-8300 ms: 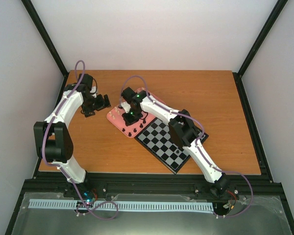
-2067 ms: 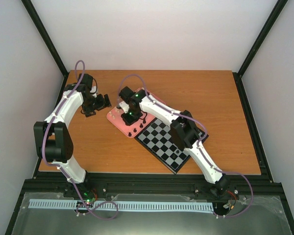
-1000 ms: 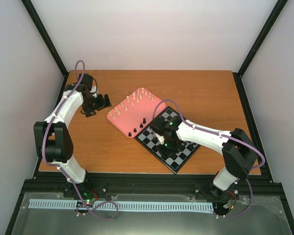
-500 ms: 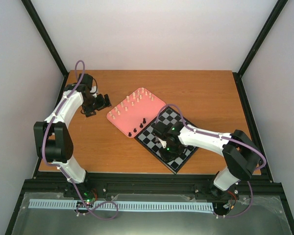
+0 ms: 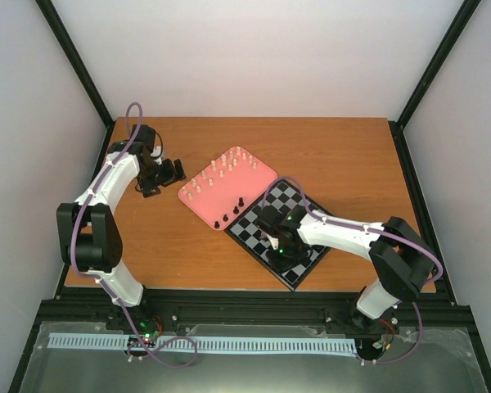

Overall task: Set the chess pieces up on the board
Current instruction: Place the chess piece on the chessboard.

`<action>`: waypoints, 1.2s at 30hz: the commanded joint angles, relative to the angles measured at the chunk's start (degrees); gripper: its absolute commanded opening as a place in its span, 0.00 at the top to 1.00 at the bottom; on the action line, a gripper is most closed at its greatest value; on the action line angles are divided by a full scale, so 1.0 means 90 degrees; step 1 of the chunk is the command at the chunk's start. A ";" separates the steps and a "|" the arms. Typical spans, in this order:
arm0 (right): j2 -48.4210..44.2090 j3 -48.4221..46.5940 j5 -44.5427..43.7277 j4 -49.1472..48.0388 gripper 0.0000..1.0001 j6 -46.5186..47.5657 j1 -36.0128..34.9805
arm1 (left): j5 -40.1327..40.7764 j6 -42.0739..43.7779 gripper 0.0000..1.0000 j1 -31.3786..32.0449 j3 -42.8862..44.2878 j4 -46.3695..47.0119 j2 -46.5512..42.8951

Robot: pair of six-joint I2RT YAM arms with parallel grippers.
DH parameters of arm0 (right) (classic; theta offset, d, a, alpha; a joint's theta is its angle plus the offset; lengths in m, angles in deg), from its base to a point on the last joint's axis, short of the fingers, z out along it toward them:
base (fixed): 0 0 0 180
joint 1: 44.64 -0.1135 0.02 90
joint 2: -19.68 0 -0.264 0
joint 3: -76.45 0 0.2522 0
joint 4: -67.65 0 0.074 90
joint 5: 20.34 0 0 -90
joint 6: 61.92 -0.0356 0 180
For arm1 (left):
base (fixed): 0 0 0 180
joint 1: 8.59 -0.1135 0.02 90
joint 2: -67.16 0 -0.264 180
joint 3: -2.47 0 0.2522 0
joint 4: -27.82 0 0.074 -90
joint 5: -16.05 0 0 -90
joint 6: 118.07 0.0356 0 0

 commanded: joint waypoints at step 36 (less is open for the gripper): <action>0.1572 -0.3998 -0.0386 0.0633 0.54 0.0689 0.0488 | -0.0105 -0.0081 0.00 0.0027 0.0074 0.0096 -0.0207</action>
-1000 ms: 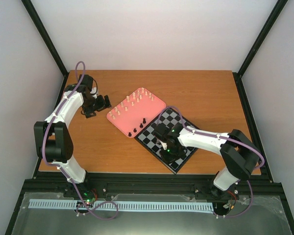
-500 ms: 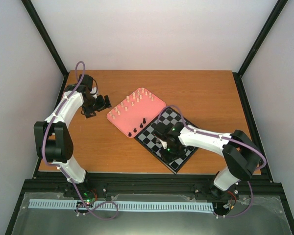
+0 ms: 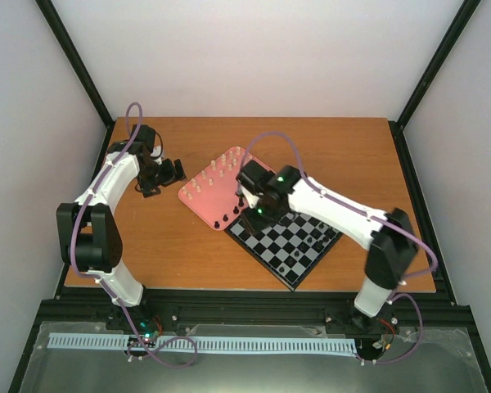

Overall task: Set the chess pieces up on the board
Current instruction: Pick up the chess piece from the storage box.

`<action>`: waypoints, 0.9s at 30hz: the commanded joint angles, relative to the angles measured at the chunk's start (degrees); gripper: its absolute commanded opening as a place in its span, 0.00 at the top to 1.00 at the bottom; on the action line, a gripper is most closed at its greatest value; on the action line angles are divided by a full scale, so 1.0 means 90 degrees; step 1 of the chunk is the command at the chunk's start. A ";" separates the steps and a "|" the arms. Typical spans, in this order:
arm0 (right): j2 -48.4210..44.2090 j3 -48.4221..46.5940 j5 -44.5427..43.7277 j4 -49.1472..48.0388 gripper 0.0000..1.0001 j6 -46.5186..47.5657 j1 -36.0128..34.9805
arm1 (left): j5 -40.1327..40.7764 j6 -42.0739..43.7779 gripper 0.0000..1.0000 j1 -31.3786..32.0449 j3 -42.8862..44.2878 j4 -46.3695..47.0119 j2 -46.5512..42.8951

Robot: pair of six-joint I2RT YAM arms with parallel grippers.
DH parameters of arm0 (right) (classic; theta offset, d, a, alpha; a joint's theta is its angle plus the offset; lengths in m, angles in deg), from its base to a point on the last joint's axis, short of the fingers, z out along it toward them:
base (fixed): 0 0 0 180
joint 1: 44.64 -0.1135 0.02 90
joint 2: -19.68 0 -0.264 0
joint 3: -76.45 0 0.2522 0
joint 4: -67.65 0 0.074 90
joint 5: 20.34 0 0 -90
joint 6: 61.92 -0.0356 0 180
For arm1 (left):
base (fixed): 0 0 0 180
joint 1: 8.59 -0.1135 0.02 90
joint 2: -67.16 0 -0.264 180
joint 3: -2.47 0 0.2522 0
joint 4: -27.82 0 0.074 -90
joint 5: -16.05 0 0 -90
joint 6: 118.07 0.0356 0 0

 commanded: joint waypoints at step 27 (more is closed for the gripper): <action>0.4125 -0.3528 -0.0074 -0.0387 0.54 0.0753 0.1107 | -0.0090 -0.0058 0.00 0.0046 0.0113 0.0071 -0.0044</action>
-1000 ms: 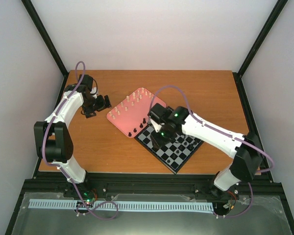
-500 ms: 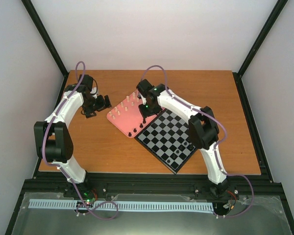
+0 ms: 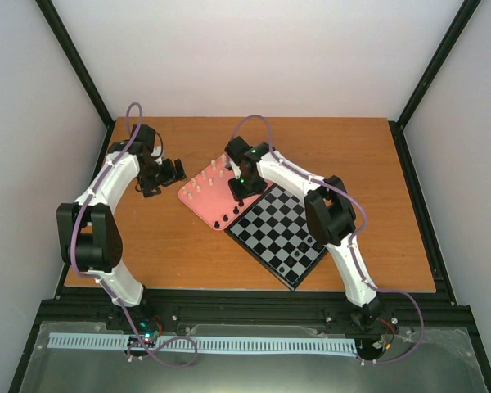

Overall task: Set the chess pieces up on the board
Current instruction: Pick up the chess piece from the storage box.

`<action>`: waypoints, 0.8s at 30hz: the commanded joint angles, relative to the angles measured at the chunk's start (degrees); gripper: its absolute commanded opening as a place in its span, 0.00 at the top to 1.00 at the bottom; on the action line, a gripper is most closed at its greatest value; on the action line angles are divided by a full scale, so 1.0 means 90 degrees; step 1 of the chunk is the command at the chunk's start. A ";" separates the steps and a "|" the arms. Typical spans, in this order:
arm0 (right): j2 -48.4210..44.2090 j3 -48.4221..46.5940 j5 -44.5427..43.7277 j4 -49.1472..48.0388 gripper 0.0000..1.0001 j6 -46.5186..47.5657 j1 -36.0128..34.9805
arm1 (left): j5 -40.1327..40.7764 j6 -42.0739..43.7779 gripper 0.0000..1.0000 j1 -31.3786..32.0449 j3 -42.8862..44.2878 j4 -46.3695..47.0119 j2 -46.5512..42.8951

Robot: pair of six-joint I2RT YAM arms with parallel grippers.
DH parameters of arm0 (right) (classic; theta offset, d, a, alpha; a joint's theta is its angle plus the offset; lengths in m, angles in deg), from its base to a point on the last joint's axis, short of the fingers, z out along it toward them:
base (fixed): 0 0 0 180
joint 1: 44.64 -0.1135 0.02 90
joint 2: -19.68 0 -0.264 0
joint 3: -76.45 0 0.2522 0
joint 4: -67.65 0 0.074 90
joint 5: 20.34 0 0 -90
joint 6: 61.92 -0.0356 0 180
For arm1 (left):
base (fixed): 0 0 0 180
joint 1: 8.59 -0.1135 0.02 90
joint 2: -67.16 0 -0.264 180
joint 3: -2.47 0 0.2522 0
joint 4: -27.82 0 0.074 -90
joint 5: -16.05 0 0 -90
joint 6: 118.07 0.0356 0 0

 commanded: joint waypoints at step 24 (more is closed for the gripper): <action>0.0562 -0.0626 0.0049 0.0414 0.87 0.0219 0.0039 | -0.0055 -0.0058 0.00 0.0022 0.0150 0.0065 0.0050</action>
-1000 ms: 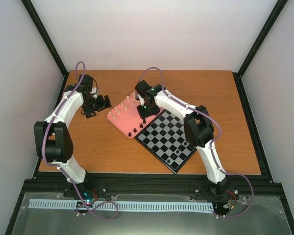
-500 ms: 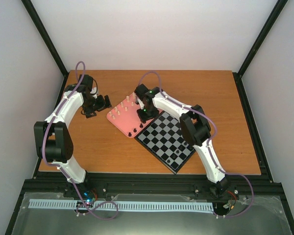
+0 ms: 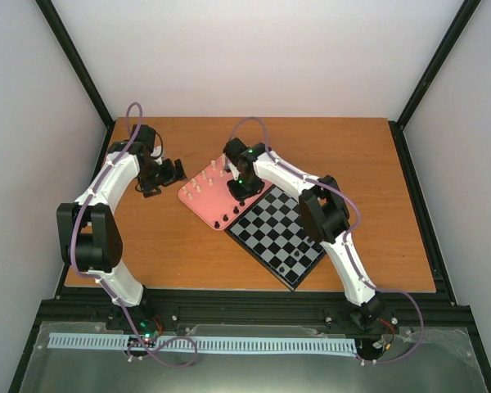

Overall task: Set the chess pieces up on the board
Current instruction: Pick up the chess piece from the storage box.

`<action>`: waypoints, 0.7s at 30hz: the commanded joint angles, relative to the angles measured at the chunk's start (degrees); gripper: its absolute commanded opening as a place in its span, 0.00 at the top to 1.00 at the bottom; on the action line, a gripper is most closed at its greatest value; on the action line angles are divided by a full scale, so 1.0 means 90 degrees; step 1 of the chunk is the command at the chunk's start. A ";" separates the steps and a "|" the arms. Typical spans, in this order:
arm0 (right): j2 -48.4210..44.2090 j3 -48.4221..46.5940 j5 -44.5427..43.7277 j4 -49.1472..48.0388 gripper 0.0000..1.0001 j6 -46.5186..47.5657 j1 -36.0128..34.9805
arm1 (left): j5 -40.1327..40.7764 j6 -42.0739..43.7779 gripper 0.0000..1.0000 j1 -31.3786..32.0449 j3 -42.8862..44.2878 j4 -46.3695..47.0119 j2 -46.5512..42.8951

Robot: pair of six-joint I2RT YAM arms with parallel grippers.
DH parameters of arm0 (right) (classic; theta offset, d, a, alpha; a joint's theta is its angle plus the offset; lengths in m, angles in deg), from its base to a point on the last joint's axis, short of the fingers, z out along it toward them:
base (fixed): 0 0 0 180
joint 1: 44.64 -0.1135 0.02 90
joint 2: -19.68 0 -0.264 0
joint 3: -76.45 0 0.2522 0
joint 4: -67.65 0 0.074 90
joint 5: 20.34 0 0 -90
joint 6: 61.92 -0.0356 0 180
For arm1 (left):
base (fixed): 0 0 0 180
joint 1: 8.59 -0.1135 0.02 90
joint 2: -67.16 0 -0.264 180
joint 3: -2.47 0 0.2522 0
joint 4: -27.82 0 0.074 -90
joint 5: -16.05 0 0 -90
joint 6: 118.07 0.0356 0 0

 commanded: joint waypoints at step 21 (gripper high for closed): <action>-0.2035 0.0500 -0.0748 0.0519 0.97 -0.0238 0.0556 | -0.0155 -0.0089 0.00 0.0021 0.0186 0.0096 0.0017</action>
